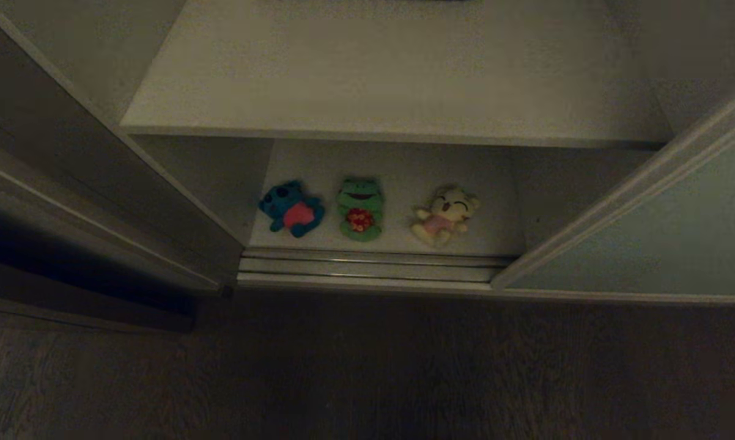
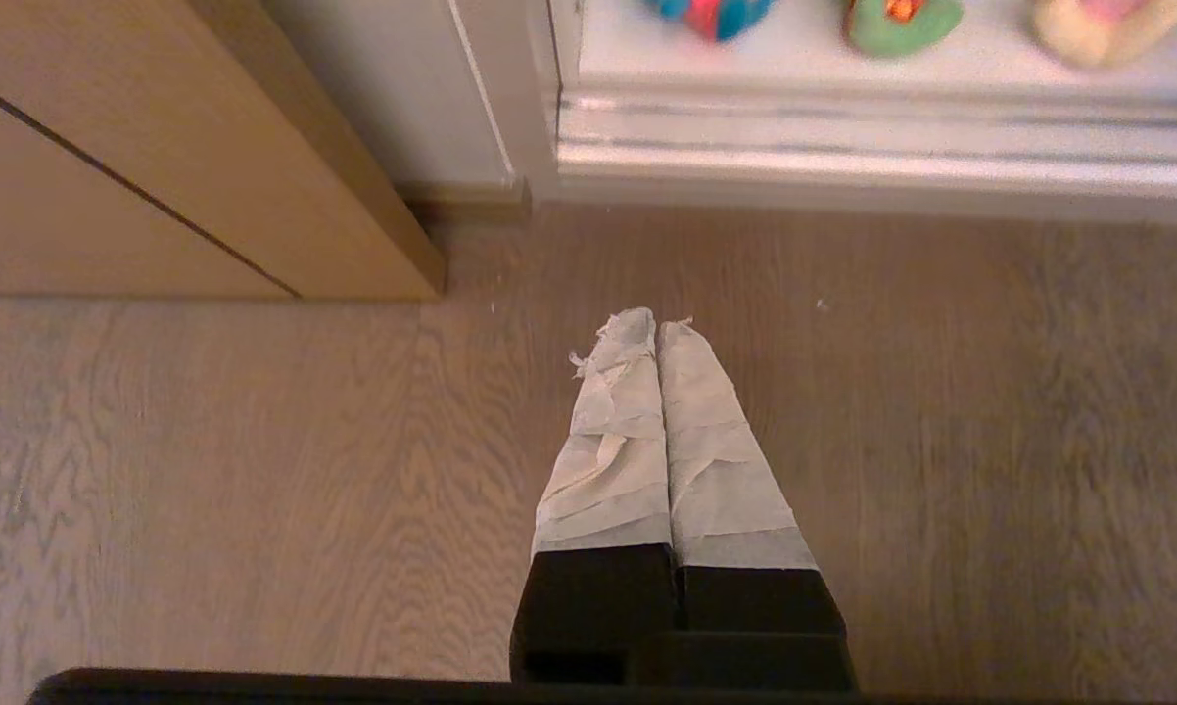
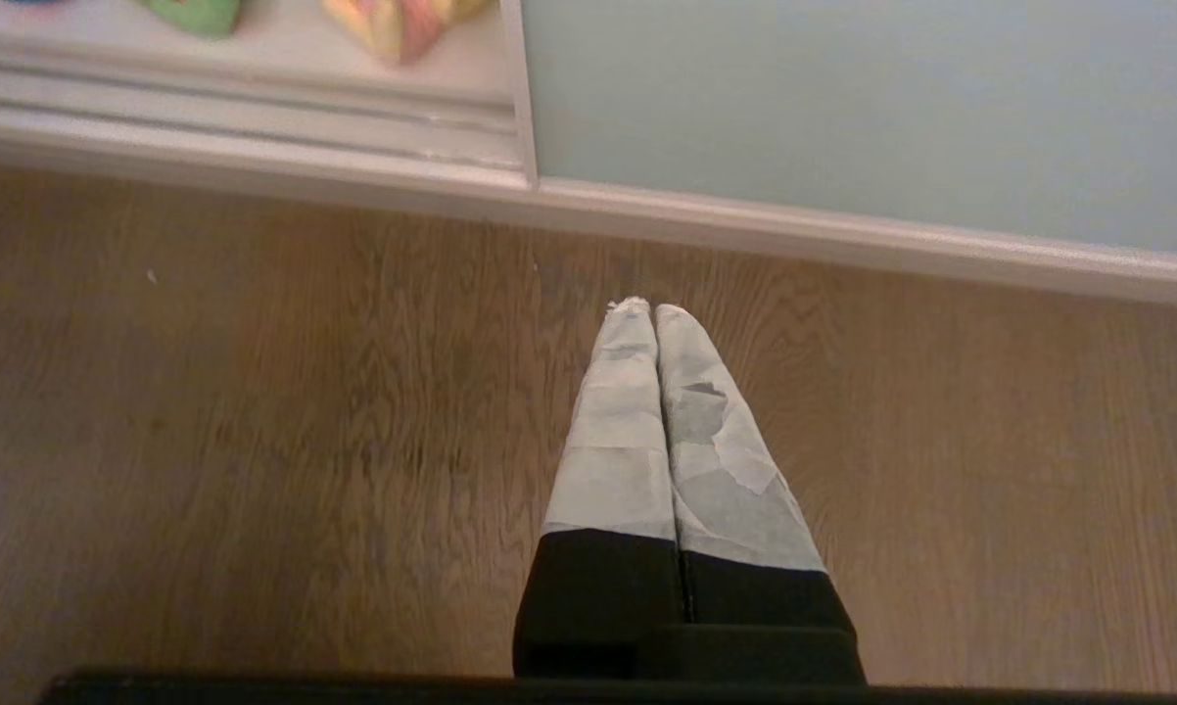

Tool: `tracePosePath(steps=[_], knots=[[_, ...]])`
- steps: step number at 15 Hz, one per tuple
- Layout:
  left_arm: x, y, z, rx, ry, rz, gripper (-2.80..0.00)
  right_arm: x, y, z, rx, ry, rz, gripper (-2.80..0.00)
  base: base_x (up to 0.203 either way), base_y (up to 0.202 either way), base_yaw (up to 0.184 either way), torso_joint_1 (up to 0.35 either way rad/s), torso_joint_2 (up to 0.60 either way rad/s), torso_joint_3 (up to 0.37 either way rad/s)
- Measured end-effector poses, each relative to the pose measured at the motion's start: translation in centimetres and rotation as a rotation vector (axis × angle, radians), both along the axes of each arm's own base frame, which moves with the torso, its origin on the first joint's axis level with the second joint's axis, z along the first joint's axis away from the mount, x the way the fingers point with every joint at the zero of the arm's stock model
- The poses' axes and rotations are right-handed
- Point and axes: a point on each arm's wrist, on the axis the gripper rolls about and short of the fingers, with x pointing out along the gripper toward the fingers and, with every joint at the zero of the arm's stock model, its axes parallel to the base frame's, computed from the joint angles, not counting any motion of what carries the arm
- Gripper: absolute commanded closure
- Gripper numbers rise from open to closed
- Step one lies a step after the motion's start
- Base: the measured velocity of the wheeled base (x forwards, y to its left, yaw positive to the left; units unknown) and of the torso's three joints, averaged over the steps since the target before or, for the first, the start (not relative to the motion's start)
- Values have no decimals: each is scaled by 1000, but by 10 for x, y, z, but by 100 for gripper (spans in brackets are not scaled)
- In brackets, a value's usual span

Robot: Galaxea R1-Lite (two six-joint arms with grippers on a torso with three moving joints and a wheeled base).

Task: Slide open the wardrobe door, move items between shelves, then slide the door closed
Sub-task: Open the door

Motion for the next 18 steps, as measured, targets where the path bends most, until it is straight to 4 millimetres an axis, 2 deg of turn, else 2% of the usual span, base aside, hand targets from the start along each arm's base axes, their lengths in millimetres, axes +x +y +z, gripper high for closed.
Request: tracePosePath(steps=[18], knots=[[0, 0, 0, -4, 0, -2, 0, 0, 0, 0, 0, 1, 0, 0, 0, 0, 0, 3, 3, -197]])
